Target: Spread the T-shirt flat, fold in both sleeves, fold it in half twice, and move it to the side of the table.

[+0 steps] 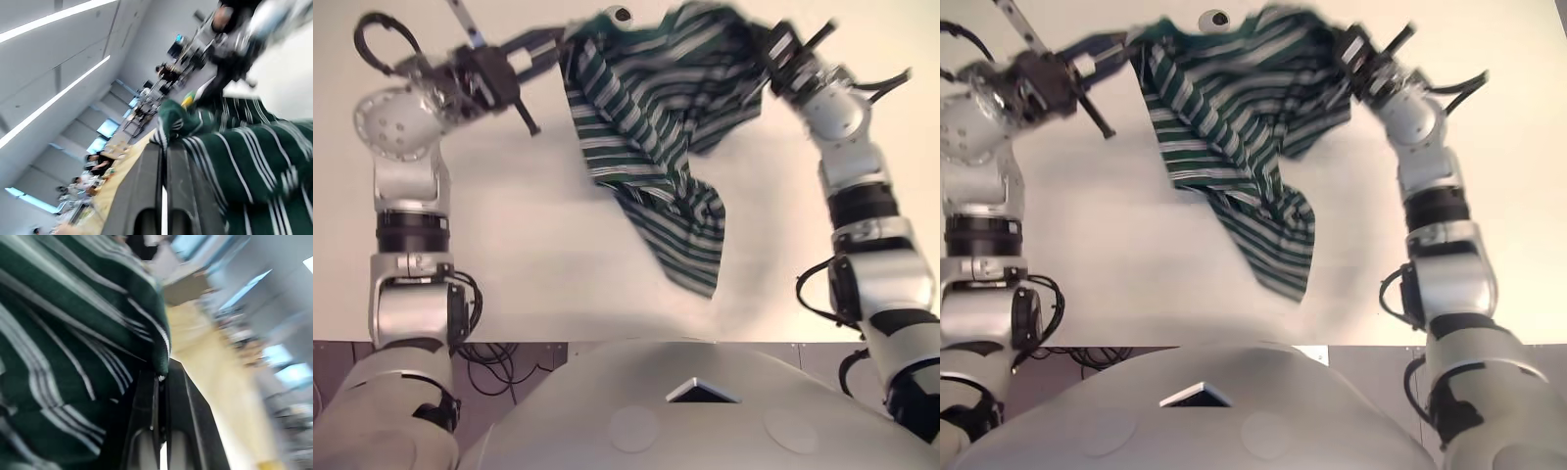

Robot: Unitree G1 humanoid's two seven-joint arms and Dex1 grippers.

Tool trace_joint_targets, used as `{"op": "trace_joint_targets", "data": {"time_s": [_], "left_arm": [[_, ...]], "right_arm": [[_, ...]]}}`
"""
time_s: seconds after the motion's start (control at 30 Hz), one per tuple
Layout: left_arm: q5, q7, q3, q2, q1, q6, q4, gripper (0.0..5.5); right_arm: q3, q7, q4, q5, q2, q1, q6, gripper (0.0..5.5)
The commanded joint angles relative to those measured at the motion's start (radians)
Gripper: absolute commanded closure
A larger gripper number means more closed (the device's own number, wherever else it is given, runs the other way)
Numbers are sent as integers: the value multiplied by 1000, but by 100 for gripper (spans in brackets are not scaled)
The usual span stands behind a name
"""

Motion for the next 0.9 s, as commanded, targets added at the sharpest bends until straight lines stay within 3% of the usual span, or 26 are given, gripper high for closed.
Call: {"op": "trace_joint_targets", "data": {"time_s": [0.03, 0.27, 0.53, 0.73, 0.9], "left_arm": [[140, 113, -36, 18, -238, 50, 156, 550], [230, 187, -88, 5, -588, 100, 501, 550], [441, 428, -215, 10, -904, 169, 826, 550], [476, 493, -238, -3, -969, 176, 883, 550], [473, 498, -233, 9, -933, 103, 872, 550]], "right_arm": [[-3, -86, 86, -59, -42, -129, -45, 549], [-9, -149, 271, -94, -89, -388, -44, 549], [36, -171, 450, -162, -112, -654, 16, 549], [36, -157, 459, -153, -139, -671, -38, 549], [-2, -144, 379, -99, -201, -559, -192, 549]]}}
